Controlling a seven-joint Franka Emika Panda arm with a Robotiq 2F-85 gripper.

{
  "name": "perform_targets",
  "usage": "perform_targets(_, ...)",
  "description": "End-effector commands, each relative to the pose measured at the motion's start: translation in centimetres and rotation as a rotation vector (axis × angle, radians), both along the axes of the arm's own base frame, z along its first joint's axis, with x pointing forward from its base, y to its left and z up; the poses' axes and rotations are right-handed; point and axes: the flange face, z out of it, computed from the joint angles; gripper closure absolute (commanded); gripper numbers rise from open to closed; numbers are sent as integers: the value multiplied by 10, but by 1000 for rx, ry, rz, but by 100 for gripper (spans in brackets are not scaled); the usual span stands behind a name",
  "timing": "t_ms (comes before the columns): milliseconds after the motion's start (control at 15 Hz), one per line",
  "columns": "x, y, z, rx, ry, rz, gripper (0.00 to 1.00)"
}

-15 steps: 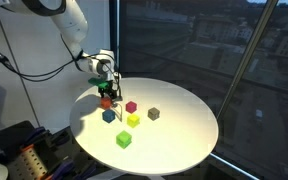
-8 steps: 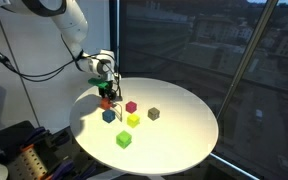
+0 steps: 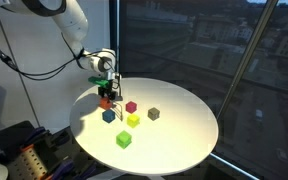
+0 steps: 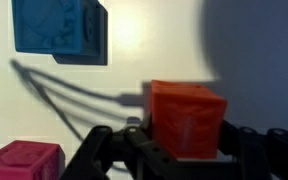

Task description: Put the.orange block on the blue block

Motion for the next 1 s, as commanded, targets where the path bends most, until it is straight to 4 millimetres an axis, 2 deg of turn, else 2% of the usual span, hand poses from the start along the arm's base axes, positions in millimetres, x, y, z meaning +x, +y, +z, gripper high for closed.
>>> perform_targets(0,6,2,23,-13,-12,-13,77)
perform_targets(933,6,-7,68,-1,-101,-42,77)
